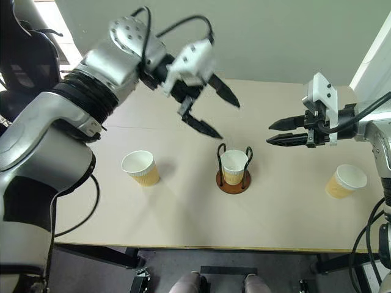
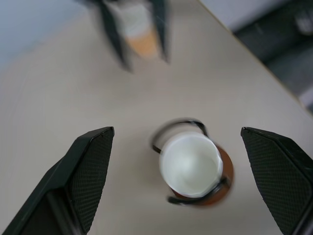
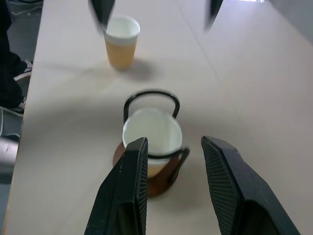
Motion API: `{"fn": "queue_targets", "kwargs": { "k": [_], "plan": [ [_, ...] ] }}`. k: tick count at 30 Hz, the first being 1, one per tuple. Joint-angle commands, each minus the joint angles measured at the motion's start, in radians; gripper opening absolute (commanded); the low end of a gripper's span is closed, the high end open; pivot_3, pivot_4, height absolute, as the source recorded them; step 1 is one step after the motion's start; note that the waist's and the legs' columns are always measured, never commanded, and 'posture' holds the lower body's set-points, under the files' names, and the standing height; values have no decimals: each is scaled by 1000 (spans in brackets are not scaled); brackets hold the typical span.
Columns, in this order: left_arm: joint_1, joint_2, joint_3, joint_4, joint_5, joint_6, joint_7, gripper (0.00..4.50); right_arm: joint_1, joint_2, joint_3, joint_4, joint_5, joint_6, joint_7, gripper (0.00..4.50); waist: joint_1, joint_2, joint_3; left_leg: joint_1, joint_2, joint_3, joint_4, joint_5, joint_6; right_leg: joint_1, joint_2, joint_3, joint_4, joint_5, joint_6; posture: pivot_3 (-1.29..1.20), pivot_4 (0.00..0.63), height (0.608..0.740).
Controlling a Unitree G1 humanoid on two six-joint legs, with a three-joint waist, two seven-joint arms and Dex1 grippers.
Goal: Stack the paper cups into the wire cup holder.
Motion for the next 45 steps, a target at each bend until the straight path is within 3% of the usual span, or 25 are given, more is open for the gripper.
{"fn": "queue_targets", "kwargs": {
  "k": [1,10,23,45],
  "plan": [
    [30,36,139,46,36,48,-36,4449,18,-33,-47,-18,0,-4,-10,1719,-2,1,0,1,0,1,0,0,0,0,1,0,0,0,0,0,150,740],
    [180,105,237,-116,28,205,-36,4449,188,-120,-24,-17,-76,-142,26,1719,7,3,1,1,-1,0,0,1,-1,1,1,-1,0,0,0,0,150,740],
    [259,54,326,-212,51,213,-36,4449,269,-238,34,202,-297,-485,143,1719,-2,3,2,5,0,1,2,2,2,6,-1,2,0,2,2,0,150,740],
    [289,64,308,-250,96,164,-36,4449,115,-256,55,422,-402,-570,251,1719,0,4,1,5,-1,1,1,2,2,7,-1,1,-2,3,2,0,150,740]
  ]
}}
